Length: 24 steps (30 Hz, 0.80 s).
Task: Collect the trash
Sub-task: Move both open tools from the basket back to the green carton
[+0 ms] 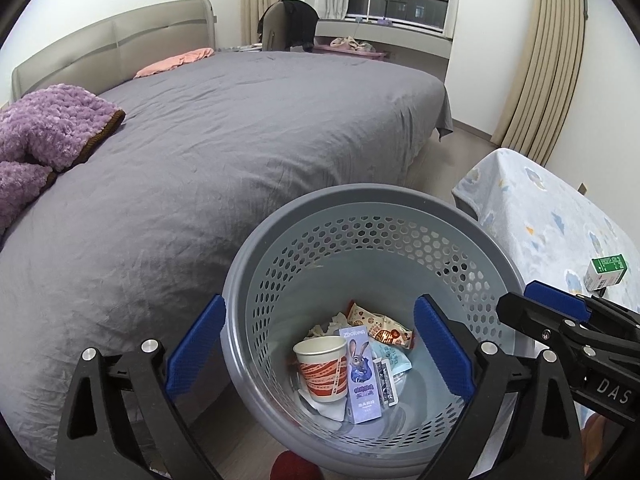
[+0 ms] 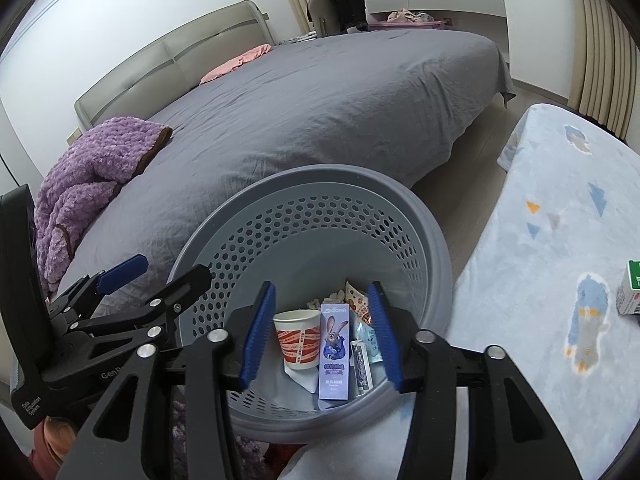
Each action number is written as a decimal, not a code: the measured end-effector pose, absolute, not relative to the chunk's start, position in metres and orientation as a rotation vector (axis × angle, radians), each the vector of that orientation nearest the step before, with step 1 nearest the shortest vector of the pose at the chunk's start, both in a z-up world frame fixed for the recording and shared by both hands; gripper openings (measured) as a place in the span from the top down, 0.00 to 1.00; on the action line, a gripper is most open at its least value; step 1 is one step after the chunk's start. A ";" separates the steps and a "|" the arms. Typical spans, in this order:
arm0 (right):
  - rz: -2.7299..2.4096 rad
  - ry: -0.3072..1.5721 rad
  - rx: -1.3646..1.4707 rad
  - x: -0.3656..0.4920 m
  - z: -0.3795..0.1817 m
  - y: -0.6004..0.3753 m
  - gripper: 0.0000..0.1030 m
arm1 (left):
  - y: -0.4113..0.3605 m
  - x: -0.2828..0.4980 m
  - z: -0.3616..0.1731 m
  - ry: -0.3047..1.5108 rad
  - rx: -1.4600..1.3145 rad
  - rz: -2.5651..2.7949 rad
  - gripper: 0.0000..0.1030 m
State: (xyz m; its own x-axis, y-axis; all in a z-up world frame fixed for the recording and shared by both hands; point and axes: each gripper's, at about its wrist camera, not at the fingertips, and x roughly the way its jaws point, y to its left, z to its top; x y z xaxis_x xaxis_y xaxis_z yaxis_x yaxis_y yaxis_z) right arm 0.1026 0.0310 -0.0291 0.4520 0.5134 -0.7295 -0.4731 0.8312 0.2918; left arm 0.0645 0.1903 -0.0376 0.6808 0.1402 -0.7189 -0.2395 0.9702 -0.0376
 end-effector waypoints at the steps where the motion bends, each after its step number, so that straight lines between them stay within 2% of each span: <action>1: 0.607 0.916 0.048 0.102 -0.028 0.030 0.51 | 0.190 0.064 -0.037 0.793 -0.130 0.212 0.08; 13: 0.549 0.900 0.064 0.083 -0.020 -0.007 0.46 | 0.170 0.062 -0.035 0.790 -0.094 0.171 0.06; 24: 0.422 0.925 0.116 0.054 -0.020 -0.095 0.45 | 0.127 0.055 -0.027 0.774 -0.065 0.070 0.06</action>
